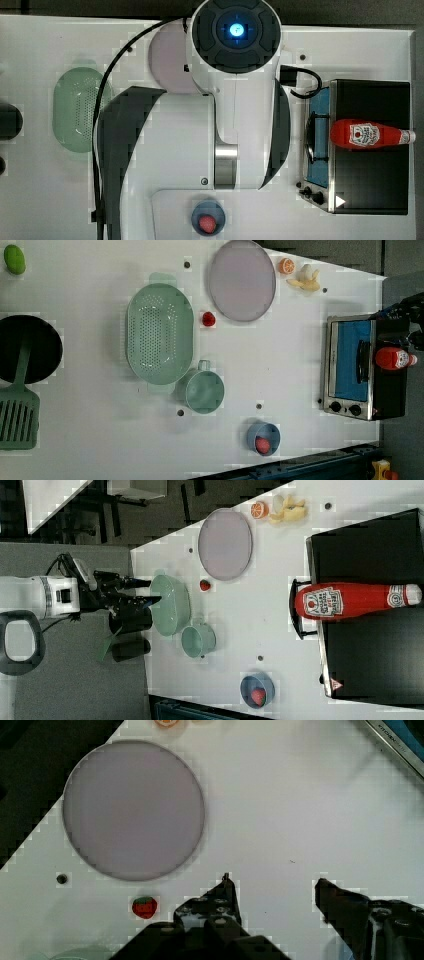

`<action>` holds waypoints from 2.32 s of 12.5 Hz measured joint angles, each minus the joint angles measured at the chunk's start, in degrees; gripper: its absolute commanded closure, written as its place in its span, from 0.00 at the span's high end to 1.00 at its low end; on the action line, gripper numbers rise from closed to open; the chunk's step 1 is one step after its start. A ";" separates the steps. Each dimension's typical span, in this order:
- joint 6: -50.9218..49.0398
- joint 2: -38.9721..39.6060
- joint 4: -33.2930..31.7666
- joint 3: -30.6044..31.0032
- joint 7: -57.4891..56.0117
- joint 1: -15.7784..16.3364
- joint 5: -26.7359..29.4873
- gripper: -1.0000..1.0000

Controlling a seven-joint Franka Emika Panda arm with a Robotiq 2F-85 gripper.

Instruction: Pick Ketchup from oven and place it on table.

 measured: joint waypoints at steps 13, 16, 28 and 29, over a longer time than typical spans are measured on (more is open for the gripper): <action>-6.26 -14.23 -11.02 -13.80 0.31 -1.96 -0.66 1.00; 0.03 -8.38 -11.08 -20.70 0.31 -3.49 -0.13 1.00; 21.66 17.16 -7.16 -32.11 0.03 -6.48 7.17 1.00; 22.14 18.43 -7.44 -30.80 0.00 -6.45 6.57 1.00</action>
